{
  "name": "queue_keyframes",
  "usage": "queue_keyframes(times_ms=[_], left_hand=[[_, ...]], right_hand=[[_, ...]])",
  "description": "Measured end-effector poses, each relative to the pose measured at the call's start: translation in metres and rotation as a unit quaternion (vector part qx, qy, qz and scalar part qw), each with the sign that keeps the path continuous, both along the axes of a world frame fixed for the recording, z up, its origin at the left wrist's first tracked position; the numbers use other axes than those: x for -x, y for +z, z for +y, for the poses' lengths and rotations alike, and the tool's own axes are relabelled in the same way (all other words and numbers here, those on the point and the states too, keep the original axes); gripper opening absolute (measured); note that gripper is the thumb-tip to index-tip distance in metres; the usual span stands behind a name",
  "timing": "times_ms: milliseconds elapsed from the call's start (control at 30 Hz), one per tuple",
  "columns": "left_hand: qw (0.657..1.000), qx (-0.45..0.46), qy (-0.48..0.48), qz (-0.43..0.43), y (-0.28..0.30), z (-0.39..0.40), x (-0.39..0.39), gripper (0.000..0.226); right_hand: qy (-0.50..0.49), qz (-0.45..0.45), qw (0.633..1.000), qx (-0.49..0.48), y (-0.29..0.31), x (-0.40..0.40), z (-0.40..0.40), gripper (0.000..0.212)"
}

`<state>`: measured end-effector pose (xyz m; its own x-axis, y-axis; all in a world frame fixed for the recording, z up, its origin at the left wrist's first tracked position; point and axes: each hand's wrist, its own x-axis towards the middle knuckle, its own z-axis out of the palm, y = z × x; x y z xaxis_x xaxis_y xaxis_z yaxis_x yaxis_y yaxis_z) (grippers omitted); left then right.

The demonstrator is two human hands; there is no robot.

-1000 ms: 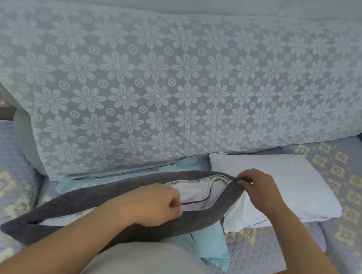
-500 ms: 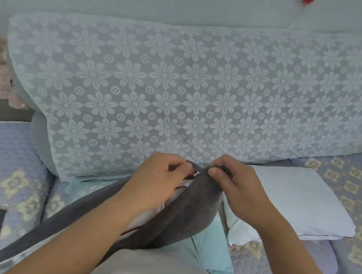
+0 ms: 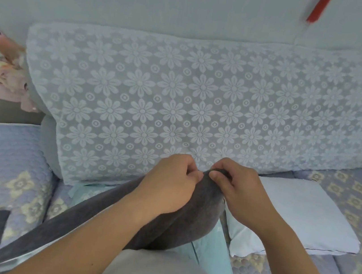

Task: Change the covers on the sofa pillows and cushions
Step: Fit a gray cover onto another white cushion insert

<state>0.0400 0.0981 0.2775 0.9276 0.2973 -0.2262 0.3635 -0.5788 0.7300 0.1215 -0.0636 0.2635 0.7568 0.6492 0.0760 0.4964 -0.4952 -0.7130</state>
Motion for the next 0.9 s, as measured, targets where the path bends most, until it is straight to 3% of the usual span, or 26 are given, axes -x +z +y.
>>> queue_keyframes(times_ms=[167, 467, 533, 600, 700, 767, 900], left_hand=[[0.997, 0.065, 0.021, 0.021, 0.0, 0.002, 0.0, 0.021], [0.999, 0.02, 0.029, 0.025, -0.019, 0.018, 0.021, 0.019], [0.997, 0.047, 0.051, 0.024, -0.022, 0.023, 0.018, 0.018], [0.981, 0.166, 0.09, 0.041, -0.026, 0.026, 0.015, 0.018], [0.924, 0.354, 0.129, 0.061, -0.03, 0.023, 0.016, 0.019], [0.914, 0.378, 0.131, 0.071, -0.035, 0.02, 0.016, 0.021], [0.926, 0.342, 0.148, 0.058, -0.044, 0.01, 0.017, 0.029]], right_hand=[[-0.085, -0.024, 0.995, -0.042, -0.007, 0.003, -0.009, 0.016], [-0.179, 0.015, 0.983, -0.043, -0.013, 0.008, -0.015, 0.015], [-0.165, 0.026, 0.986, -0.012, -0.012, 0.006, -0.012, 0.015], [-0.145, 0.041, 0.988, 0.027, -0.007, 0.001, -0.012, 0.016], [-0.092, 0.042, 0.99, 0.094, 0.001, -0.005, -0.014, 0.011], [-0.014, 0.015, 0.989, 0.145, 0.005, -0.003, -0.011, 0.012], [0.109, -0.116, 0.97, 0.182, -0.01, 0.0, 0.003, 0.023]])
